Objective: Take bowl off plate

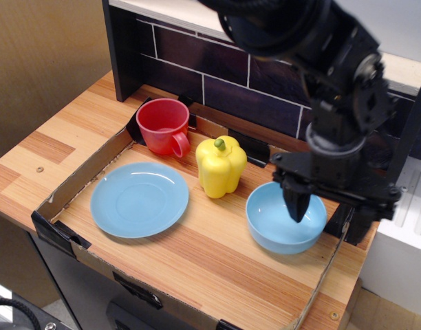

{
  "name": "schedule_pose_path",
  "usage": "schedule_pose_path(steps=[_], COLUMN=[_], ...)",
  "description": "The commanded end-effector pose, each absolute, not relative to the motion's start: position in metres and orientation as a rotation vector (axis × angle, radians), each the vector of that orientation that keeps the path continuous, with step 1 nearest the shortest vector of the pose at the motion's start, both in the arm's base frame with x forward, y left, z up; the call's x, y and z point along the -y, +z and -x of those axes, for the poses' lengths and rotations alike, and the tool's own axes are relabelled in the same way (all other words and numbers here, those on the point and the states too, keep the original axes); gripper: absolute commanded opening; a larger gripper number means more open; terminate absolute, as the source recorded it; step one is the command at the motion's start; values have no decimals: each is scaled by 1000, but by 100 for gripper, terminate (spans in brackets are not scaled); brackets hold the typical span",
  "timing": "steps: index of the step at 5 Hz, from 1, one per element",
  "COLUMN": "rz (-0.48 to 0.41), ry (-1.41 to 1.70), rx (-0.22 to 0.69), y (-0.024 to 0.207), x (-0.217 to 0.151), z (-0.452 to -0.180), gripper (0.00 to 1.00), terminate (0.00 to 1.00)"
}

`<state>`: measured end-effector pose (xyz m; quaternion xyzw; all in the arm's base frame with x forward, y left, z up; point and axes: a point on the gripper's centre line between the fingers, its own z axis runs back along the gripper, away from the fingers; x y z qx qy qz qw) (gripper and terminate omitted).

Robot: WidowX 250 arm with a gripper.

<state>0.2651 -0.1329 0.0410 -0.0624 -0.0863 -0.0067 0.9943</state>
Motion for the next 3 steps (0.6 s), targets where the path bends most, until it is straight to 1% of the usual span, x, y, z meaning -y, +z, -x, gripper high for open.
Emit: schedule_pose_path(steps=[1, 2, 3], rz=[168, 168, 168], ry=[-8, -8, -8], rx=[227, 227, 227], y=[75, 75, 75], x=[112, 112, 112], z=[-252, -252, -252], gripper=[100, 100, 100], terminate=[0, 0, 100])
